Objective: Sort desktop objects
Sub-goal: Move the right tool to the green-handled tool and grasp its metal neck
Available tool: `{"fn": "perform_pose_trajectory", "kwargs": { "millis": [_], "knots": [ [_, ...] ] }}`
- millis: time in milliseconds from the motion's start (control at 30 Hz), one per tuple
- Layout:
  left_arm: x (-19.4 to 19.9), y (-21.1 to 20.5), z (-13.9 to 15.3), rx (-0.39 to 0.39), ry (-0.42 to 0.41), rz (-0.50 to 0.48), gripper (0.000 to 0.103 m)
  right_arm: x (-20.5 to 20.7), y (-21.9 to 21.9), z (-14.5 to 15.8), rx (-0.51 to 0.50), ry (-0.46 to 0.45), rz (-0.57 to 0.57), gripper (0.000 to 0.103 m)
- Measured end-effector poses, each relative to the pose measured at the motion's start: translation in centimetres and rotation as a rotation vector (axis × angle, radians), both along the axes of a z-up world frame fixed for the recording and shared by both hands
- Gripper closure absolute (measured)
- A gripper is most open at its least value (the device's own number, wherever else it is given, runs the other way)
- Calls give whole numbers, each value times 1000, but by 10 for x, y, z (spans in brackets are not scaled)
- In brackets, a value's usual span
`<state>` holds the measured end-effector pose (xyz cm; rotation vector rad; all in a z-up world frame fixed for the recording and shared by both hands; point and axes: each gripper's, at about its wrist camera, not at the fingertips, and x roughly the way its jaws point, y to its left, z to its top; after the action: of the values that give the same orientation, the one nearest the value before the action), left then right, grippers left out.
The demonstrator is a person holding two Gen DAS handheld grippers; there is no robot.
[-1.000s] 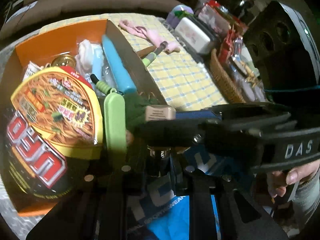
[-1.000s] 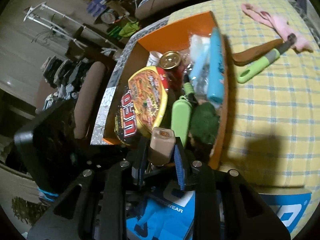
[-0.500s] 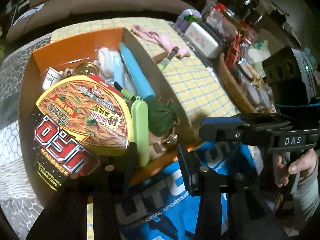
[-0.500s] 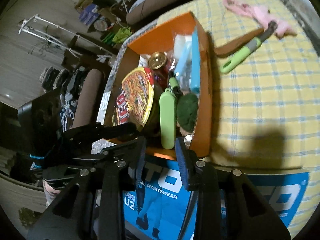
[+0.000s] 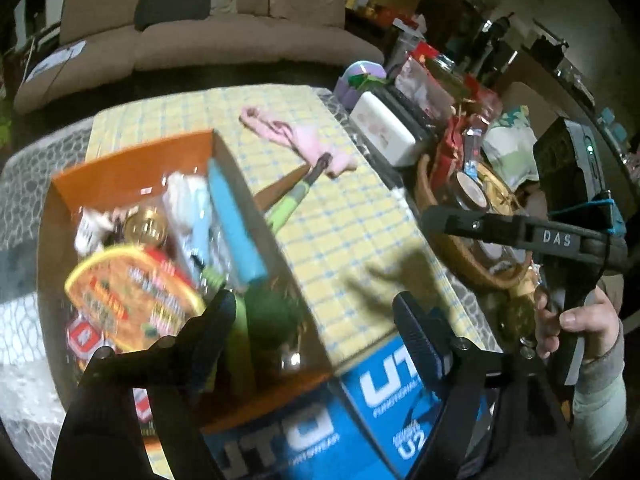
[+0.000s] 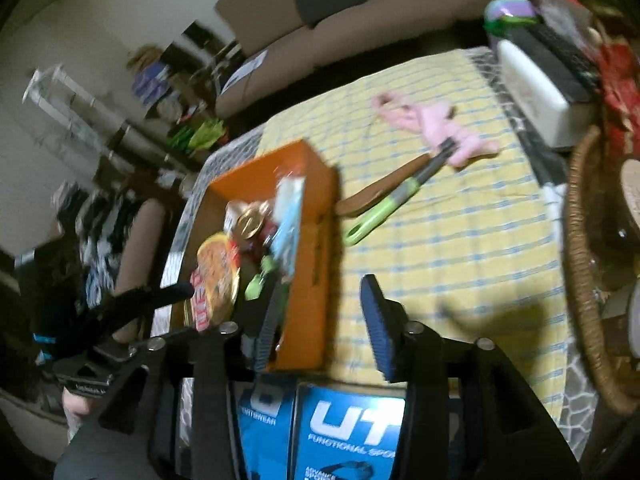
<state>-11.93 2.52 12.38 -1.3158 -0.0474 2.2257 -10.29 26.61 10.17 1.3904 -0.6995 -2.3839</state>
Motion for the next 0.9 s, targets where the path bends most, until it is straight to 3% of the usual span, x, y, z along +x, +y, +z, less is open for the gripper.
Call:
{"fn": "perform_pose_trajectory", "kwargs": {
  "millis": [133, 200, 267, 367, 900],
  "knots": [
    [-8, 18, 7, -44, 81, 39, 20, -7, 18, -5, 11, 12, -24, 55],
    [-11, 26, 8, -86, 124, 76, 20, -9, 20, -9, 31, 16, -30, 47],
    [-16, 32, 8, -131, 157, 122, 18, -10, 19, -14, 74, 25, -38, 25],
    [-25, 37, 6, -134, 150, 162, 16, -12, 21, -17, 109, 32, -34, 3],
    [-59, 87, -11, -204, 144, 142, 16, -47, 47, -17, 89, 43, -5, 3]
  ]
}}
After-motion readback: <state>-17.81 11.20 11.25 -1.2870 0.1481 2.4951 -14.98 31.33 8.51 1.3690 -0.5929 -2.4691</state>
